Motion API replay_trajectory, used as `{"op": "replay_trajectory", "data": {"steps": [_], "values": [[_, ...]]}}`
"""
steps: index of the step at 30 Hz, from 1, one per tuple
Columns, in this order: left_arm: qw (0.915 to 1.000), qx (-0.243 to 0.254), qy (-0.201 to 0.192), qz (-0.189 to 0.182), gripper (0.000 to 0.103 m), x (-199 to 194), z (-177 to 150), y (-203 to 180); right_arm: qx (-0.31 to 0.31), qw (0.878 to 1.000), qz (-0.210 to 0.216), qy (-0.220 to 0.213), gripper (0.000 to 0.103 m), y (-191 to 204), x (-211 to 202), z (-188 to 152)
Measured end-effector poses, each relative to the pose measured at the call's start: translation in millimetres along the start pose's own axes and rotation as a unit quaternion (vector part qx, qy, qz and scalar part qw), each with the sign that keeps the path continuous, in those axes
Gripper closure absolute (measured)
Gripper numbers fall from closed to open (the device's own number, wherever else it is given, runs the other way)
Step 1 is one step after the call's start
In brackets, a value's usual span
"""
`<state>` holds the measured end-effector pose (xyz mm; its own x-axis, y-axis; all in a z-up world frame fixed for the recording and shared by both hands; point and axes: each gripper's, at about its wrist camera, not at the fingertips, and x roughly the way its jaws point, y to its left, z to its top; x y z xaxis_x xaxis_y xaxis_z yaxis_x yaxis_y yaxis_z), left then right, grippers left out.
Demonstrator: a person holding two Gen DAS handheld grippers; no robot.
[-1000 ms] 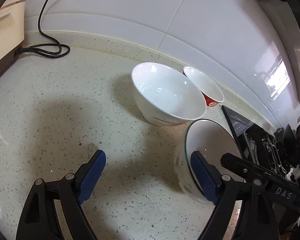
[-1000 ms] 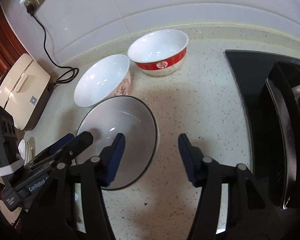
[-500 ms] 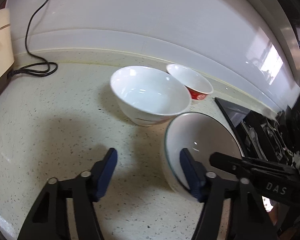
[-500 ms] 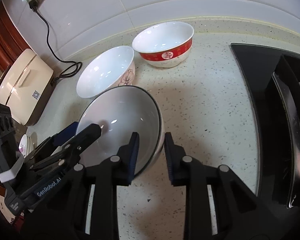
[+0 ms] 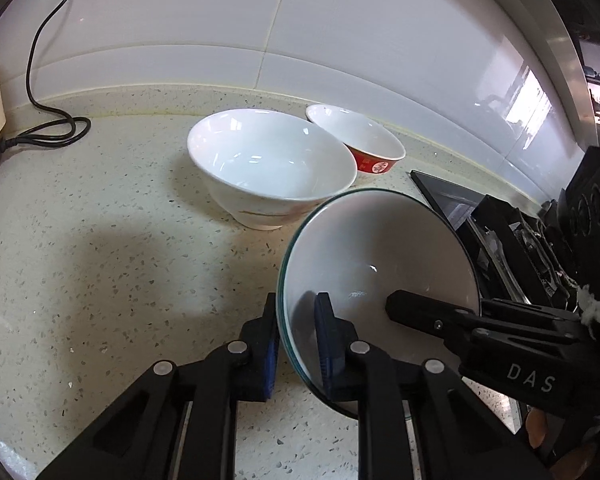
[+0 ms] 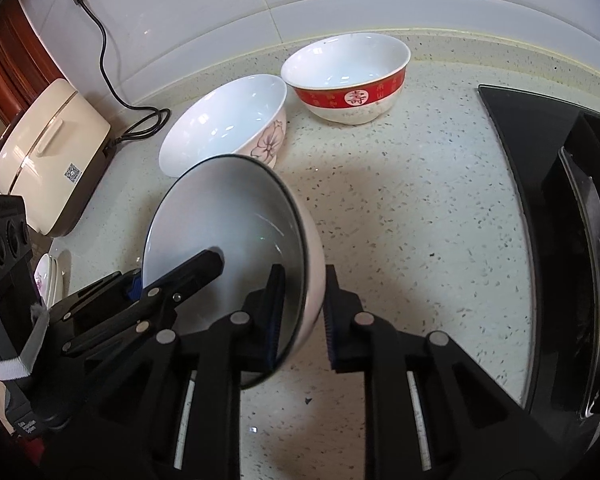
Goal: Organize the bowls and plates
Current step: 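Lift the green-rimmed bowl with both grippers and carry it toward the plates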
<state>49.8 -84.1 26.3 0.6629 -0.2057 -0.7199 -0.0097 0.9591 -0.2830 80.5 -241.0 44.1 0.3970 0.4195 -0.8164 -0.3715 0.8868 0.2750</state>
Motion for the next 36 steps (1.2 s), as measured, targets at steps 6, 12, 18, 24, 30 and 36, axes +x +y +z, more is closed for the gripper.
{"op": "replay_trajectory", "data": {"steps": [6,12,18,24,30,36], "values": [[0.9999,-0.015,-0.004,-0.001,0.085,-10.1,-1.0,7.3,0.006,1.000,0.022,0.000,0.082,0.5,2.2,1.8],[0.9993,-0.037,-0.002,0.002,0.085,-17.5,-3.0,17.4,0.007,0.999,0.049,0.005,0.082,8.5,7.7,1.2],[0.9986,-0.042,-0.027,0.019,0.085,-30.9,-3.6,23.5,0.002,0.996,0.084,0.000,0.082,20.4,9.0,1.4],[0.9964,-0.067,-0.039,0.033,0.085,-48.3,-9.1,46.6,-0.018,0.993,0.116,0.002,0.082,45.6,16.7,-0.4],[0.9942,-0.088,-0.045,0.043,0.085,-63.3,-18.2,69.5,-0.038,0.990,0.137,0.018,0.082,70.8,25.8,-4.5],[0.9928,-0.096,-0.052,0.048,0.085,-74.6,-27.9,82.7,-0.047,0.985,0.165,0.024,0.081,85.2,26.8,-6.9]]}}
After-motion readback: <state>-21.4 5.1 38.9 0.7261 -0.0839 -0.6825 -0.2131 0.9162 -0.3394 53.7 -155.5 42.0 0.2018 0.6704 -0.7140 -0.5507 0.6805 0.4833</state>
